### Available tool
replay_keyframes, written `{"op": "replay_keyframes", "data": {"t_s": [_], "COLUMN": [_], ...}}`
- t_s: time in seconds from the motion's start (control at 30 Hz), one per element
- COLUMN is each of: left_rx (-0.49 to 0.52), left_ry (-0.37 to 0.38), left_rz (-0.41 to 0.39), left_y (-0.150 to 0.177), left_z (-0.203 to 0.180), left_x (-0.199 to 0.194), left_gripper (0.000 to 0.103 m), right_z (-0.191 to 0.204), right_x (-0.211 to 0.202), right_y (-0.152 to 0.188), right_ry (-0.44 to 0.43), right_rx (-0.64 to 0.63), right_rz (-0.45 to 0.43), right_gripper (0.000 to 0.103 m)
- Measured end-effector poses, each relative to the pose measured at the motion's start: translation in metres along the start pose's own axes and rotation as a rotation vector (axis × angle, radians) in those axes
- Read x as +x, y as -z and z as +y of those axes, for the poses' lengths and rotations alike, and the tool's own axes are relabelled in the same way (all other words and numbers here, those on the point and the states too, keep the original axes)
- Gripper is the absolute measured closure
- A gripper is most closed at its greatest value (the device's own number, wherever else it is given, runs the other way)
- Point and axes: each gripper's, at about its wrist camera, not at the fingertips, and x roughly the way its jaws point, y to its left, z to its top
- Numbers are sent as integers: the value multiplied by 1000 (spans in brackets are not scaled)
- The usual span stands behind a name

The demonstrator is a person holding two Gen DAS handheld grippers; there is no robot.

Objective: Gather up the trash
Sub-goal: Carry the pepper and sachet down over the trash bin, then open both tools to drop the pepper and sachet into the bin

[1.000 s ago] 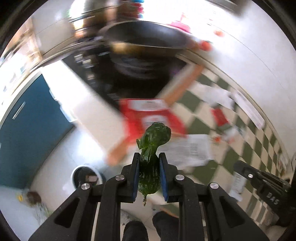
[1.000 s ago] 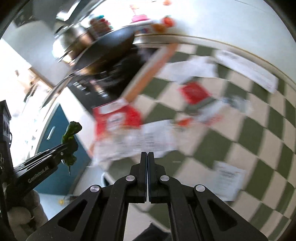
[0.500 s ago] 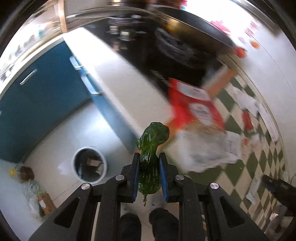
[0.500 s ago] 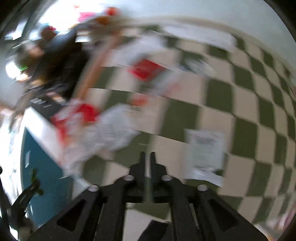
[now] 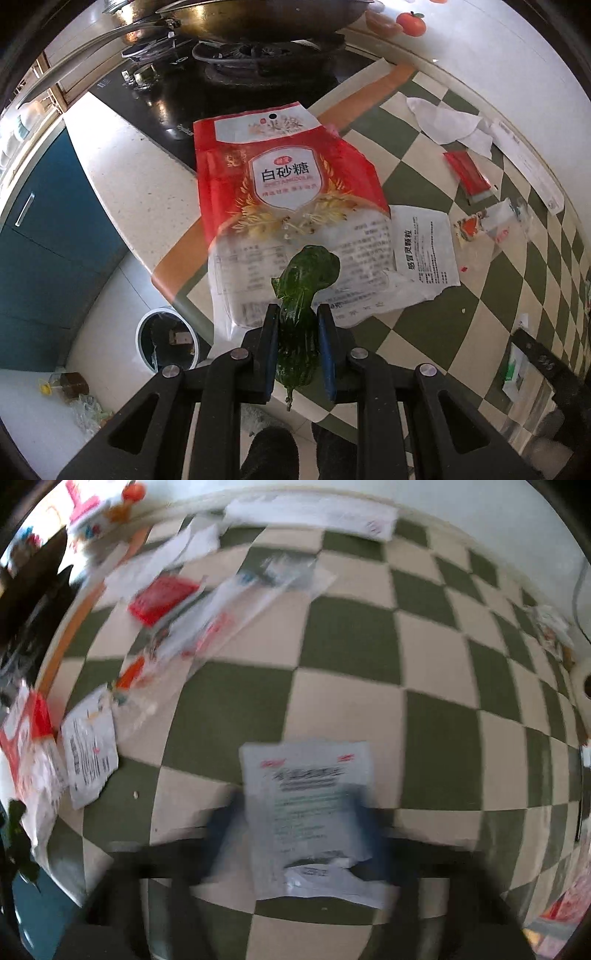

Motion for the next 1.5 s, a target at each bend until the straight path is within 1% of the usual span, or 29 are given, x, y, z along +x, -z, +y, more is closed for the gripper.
{"op": "replay_keyframes", "data": {"t_s": [0.07, 0.17, 0.27, 0.33, 0.43, 0.5, 0.57, 0.63, 0.67, 0.77, 0.8, 0.83, 0.87, 0.93, 0.97, 1.03, 1.07, 1.13, 1.17, 1.2, 1.23, 1.27, 1.33, 1.37, 1.43, 1.47, 1.5], "left_rx": [4, -4, -30, -51, -98, -135, -194, -254, -298, -419, -453, -490, -528, -584, -609, -656, -678, -717, -750, -771, -792, -804, -817, -821, -818, -809, -800], "left_ry": [4, 11, 26, 39, 42, 27, 10, -4, -8, -15, -10, -3, -4, 14, 13, 36, 46, 88, 114, 139, 165, 170, 185, 177, 166, 162, 156], "left_rz": [-3, -23, -44, -55, -86, -101, -104, -99, -92, -50, -30, 3, 39, 94, 126, 167, 187, 226, 249, 250, 246, 251, 257, 267, 280, 291, 297], "left_y": [1, 3, 6, 8, 12, 18, 27, 37, 46, 70, 79, 89, 102, 123, 136, 158, 170, 189, 201, 208, 218, 226, 237, 242, 247, 251, 253], "left_z": [-2, 1, 13, 24, 50, 74, 108, 142, 166, 233, 252, 274, 298, 335, 355, 383, 397, 420, 431, 438, 447, 452, 459, 461, 464, 465, 467], "left_x": [-2, -15, -29, -37, -54, -63, -68, -69, -67, -50, -40, -24, -2, 42, 73, 127, 159, 222, 257, 281, 314, 338, 373, 392, 419, 432, 441], "left_gripper": [86, 86, 86, 86, 86, 86, 86, 86, 86, 86, 86, 86, 86, 86, 86, 86, 86, 86, 86, 86, 86, 86, 84, 84, 83, 82, 81], "right_z": [-13, -24, -17, 2, 46, 88, 138, 185, 205, 270, 294, 309, 333, 362, 382, 408, 423, 441, 449, 454, 457, 461, 467, 472, 478, 482, 485], "right_x": [-5, -20, -45, -66, -86, -92, -100, -103, -103, -85, -74, -63, -43, -7, 25, 79, 120, 181, 220, 259, 294, 326, 373, 401, 432, 446, 460], "right_y": [-1, 2, 10, 17, 27, 39, 57, 79, 90, 135, 154, 169, 191, 222, 245, 270, 289, 311, 324, 335, 343, 352, 363, 373, 383, 390, 395], "right_ry": [-22, -114, -211, -278, -378, -449, -534, -598, -626, -693, -702, -707, -712, -707, -702, -682, -678, -665, -675, -674, -673, -677, -680, -691, -694, -680, -650], "right_rx": [43, 78, 42, -13, -98, -149, -225, -298, -328, -427, -464, -485, -518, -556, -579, -603, -616, -615, -597, -563, -535, -511, -479, -469, -476, -497, -517], "right_rz": [11, 9, 7, 2, 14, 33, 58, 88, 104, 169, 189, 200, 219, 242, 266, 292, 327, 368, 414, 446, 468, 491, 519, 548, 576, 591, 593], "right_gripper": [103, 103, 103, 103, 103, 103, 103, 103, 103, 103, 103, 103, 103, 103, 103, 103, 103, 103, 103, 103, 103, 103, 103, 103, 103, 102, 101]}}
